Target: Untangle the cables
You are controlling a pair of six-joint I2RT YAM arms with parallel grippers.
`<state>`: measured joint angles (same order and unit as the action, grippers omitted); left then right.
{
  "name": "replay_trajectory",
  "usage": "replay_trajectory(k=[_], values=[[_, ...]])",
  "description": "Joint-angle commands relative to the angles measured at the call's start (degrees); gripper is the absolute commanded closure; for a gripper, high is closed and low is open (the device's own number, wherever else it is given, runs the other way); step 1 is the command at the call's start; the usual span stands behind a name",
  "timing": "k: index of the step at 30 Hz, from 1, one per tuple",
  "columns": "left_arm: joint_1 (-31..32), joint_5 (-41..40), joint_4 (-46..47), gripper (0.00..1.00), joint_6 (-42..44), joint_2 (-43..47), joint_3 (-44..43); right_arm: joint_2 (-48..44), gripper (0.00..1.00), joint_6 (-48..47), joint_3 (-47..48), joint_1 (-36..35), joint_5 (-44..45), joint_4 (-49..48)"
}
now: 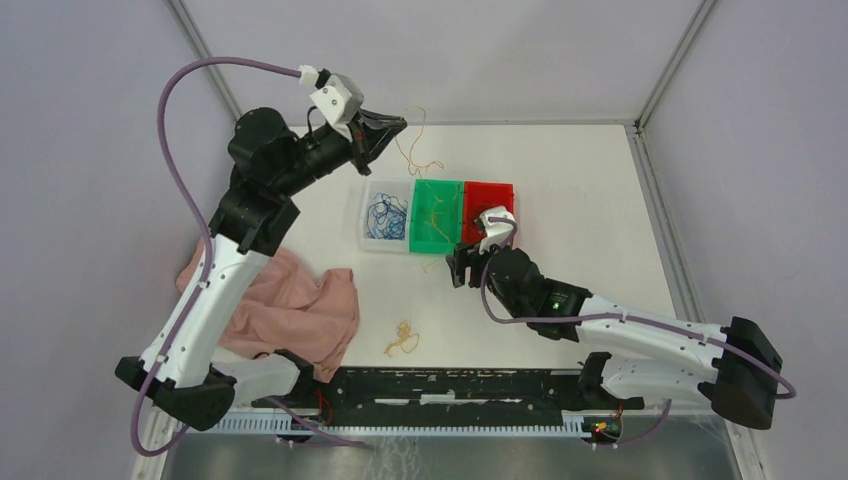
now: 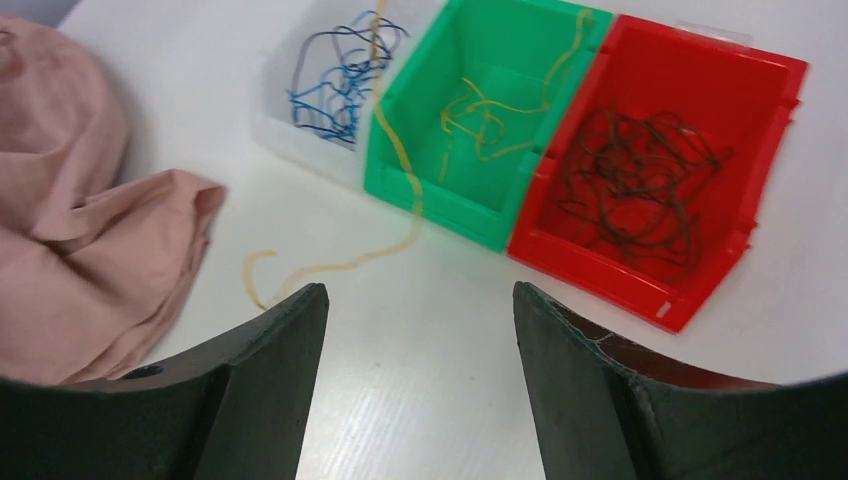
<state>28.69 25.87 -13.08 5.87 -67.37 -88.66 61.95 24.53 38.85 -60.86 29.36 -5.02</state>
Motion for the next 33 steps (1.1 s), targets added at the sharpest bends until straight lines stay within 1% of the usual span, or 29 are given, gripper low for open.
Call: replay_trajectory(k=[1, 13, 24, 25, 33], values=[[0.1, 0.9, 5.6, 0.97, -1.1, -2.4, -0.2, -1.4, 0.25, -0.8, 1.9, 2.1, 6.9, 5.7], [0.1, -1.6, 7.5, 0.97, 1.4, -10.7, -3.6, -3.8, 0.25, 0.9, -1.6, 6.1, 6.5, 5.8], [0.1, -4.5, 7.2, 0.97, 8.4, -17.9, -6.5, -7.4, 0.25, 1.0, -2.9, 7.9, 6.4, 6.7], [0.1, -5.1, 7.7, 0.97, 8.9, -20.0, -7.4, -8.6, 0.25, 1.1, -3.3, 8.3, 6.4, 7.4], [0.1, -7.2, 8.8, 0.97, 10.9, -23.9, -9.6, -10.2, 0.26, 1.3, -4.3, 9.1, 6.3, 7.7]])
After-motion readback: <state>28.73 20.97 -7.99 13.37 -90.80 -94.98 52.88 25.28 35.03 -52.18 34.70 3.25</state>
